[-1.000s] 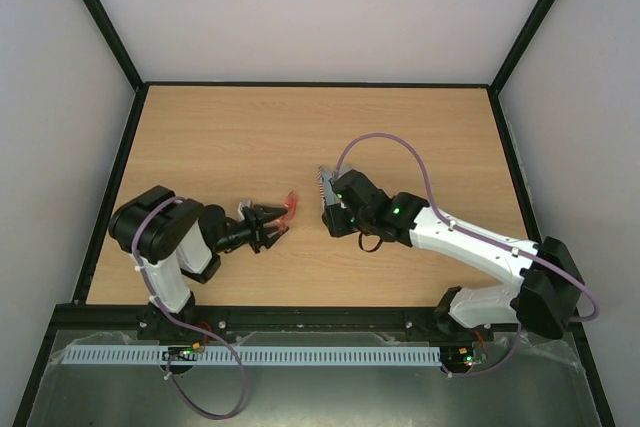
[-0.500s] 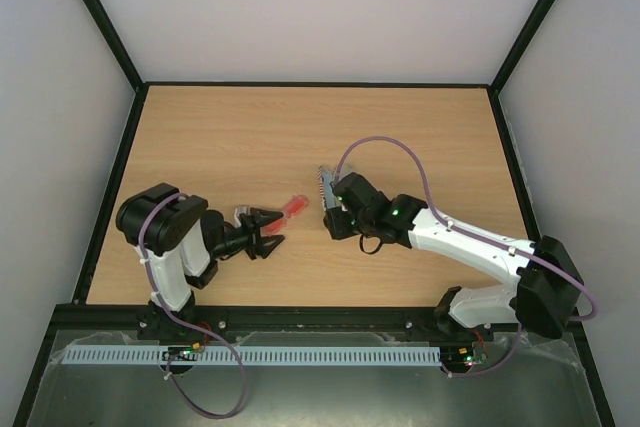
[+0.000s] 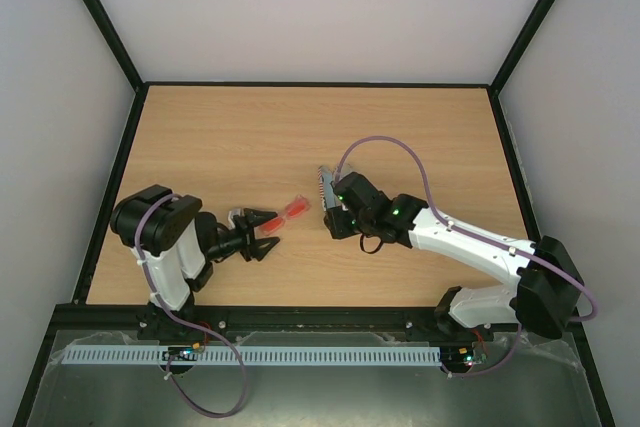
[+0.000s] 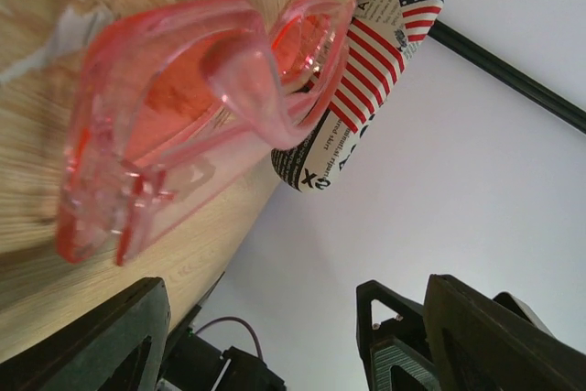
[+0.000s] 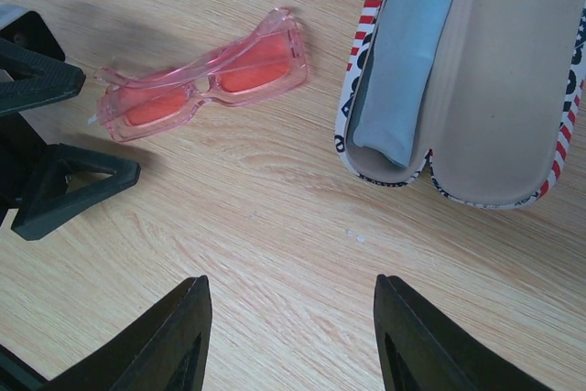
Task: Organize the sunglasses
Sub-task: Place the sunglasses at the center of the board, then adjust the sunglasses at the center of the board.
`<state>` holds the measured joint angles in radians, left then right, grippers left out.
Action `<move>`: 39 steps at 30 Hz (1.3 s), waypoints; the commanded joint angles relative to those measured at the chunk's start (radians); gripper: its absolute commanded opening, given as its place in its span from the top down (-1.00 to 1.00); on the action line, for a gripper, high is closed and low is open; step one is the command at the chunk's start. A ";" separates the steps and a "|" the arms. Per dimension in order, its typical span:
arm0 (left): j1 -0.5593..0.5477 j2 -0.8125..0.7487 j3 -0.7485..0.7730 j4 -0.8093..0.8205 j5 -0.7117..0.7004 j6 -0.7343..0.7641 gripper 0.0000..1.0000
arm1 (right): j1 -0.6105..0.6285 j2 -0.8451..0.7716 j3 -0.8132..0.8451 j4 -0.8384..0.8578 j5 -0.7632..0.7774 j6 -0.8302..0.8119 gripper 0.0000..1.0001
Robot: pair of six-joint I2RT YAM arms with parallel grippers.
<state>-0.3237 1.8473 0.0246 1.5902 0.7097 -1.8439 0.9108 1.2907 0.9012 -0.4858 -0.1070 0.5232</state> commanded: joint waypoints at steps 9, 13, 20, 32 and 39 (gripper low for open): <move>0.086 0.148 0.027 0.306 -0.062 0.088 -0.56 | -0.005 -0.008 0.036 -0.026 0.020 -0.005 0.00; 0.098 0.159 0.060 0.280 -0.104 0.103 -0.55 | -0.005 -0.017 0.033 -0.031 0.020 -0.001 0.00; 0.097 0.080 0.108 0.059 -0.161 0.248 -0.55 | -0.004 -0.032 0.024 -0.036 0.020 -0.002 0.00; 0.087 -0.272 0.287 -0.770 -0.276 0.615 -0.60 | -0.008 -0.019 0.016 -0.022 0.010 -0.023 -0.01; 0.087 -0.471 0.343 -1.036 -0.315 0.720 -0.60 | -0.006 0.077 0.108 -0.016 -0.024 -0.046 -0.01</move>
<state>-0.2352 1.4822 0.3275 0.7776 0.4332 -1.2392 0.9089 1.3083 0.9310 -0.4915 -0.1154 0.5041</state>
